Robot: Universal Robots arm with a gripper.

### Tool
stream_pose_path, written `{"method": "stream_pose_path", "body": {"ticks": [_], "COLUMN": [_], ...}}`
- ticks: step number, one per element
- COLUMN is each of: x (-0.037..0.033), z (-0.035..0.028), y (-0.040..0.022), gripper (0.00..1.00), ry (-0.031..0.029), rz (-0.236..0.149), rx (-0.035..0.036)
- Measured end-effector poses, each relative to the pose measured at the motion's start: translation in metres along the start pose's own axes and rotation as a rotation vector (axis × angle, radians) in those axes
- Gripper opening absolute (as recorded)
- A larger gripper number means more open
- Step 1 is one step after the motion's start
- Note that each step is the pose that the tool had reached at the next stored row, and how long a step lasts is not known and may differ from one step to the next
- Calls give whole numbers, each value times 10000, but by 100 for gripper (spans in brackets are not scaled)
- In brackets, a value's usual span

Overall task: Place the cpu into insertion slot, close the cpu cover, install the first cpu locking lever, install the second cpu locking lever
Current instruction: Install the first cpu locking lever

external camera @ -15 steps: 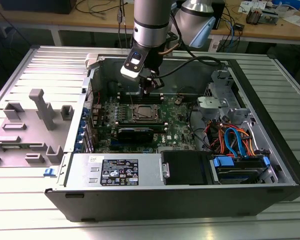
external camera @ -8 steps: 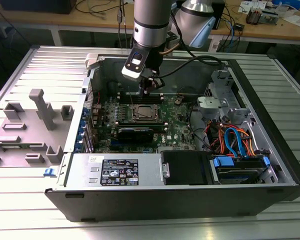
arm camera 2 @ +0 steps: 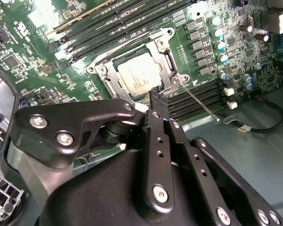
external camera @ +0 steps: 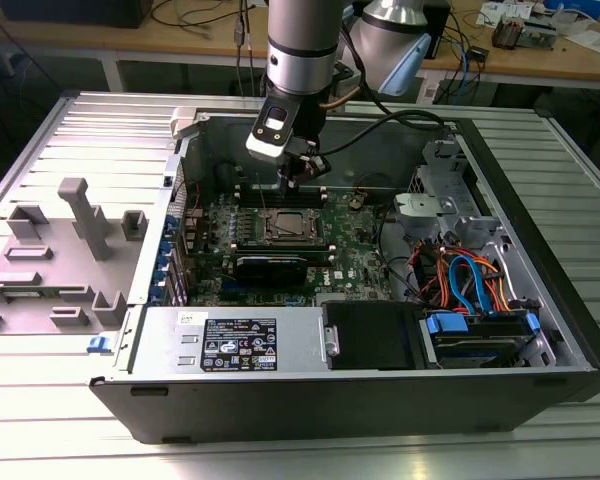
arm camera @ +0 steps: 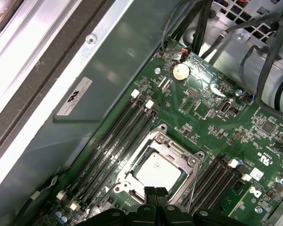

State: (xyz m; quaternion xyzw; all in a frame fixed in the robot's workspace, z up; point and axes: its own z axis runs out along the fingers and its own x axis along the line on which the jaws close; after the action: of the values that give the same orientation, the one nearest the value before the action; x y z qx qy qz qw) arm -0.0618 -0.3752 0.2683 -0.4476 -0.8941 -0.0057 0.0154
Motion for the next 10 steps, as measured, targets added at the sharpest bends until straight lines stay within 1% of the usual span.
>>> {"method": "stream_pose_path", "body": {"ticks": [8, 9, 10], "x": [1, 2, 3], "z": [0, 0, 0], "y": [2, 3, 2], "gripper": [11, 11, 11], "ry": [-2, -3, -3], "rz": [-599, -692, -884], "rx": [20, 23, 30]}}
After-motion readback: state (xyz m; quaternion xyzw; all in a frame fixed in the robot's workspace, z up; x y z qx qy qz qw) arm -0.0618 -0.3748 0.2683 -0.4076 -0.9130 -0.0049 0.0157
